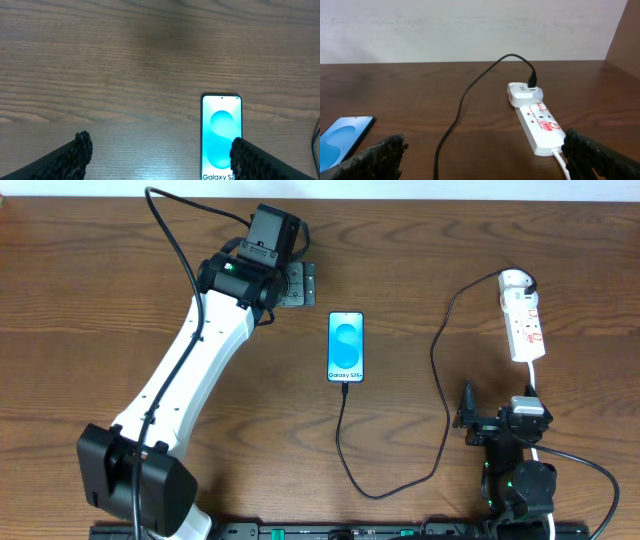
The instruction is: Plug charger to phone and switch on socket
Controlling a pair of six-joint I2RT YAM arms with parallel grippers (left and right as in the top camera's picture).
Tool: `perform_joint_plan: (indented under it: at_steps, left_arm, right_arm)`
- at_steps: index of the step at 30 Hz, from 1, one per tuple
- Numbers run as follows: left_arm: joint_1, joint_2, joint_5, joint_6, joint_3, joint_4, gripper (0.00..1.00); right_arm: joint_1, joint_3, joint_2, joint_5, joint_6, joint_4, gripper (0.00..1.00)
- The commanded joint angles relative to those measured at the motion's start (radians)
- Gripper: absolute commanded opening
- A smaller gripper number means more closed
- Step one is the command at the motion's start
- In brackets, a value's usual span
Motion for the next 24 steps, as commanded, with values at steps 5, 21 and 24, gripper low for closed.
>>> perform_joint_plan:
  at_steps: [5, 21, 24]
  left_arm:
    - [0.005, 0.006, -0.013, -0.001, 0.000, -0.003, 0.89]
    - [0.005, 0.006, -0.013, -0.001, 0.000, -0.003, 0.90]
    - [0.005, 0.006, -0.013, -0.001, 0.000, -0.003, 0.89]
  right_arm:
    - [0.002, -0.003, -0.009, -0.064, -0.003, -0.012, 0.99]
    - [-0.024, -0.003, -0.009, -0.128, 0.000, -0.020, 0.99]
    - [-0.024, -0.003, -0.009, -0.130, 0.000, -0.020, 0.99]
